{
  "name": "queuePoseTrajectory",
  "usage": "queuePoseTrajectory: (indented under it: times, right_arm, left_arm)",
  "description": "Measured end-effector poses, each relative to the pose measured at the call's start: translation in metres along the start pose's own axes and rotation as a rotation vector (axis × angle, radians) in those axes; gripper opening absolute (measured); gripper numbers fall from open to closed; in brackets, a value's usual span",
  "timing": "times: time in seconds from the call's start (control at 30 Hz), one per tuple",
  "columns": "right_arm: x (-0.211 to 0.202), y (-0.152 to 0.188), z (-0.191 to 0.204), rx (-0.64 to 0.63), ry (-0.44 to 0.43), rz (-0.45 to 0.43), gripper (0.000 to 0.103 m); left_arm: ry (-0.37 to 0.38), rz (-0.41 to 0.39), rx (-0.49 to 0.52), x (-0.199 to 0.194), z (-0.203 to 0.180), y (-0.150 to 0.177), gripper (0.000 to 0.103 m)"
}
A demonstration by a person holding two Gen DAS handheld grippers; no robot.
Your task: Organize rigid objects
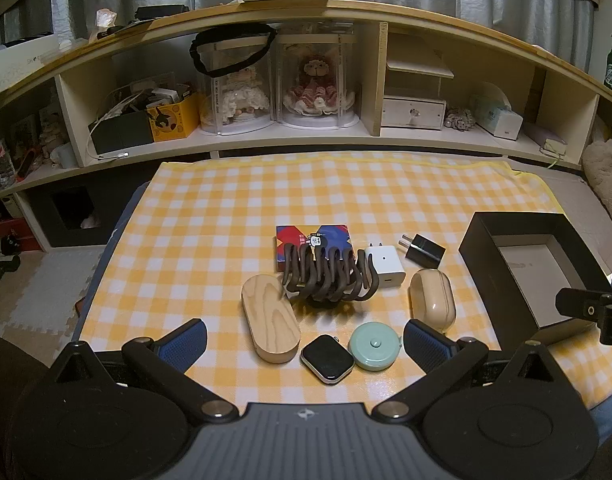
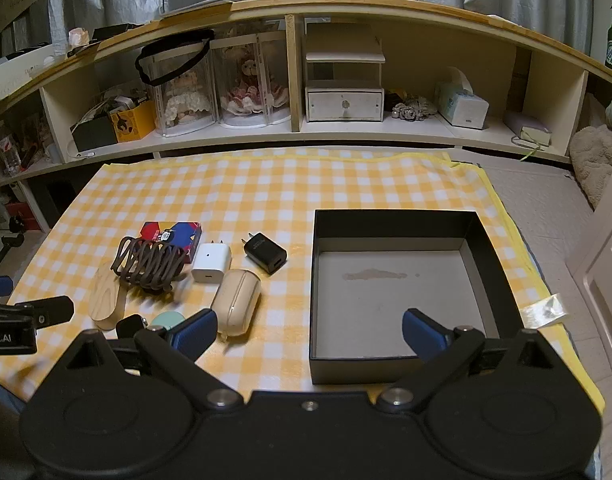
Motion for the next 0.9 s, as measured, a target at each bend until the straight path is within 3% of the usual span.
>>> queuePoseTrajectory:
  times: [0.9]
  right_arm:
    - [0.0006, 0.0016, -0.0003, -0.012, 0.011, 0.008, 0.1]
  left_arm:
    - [0.003, 0.0, 0.004, -0.0012, -0.004, 0.0002, 0.103]
Point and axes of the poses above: each gripper's, at about its wrist camera, not at the fingertips, and x roughly the way its jaws point, z to its left, y to its underside, the point moved 2 cm from there along x, roughly the way its jaws point, and after that the axes turned 1 degree about -z, right-handed, at the moved point
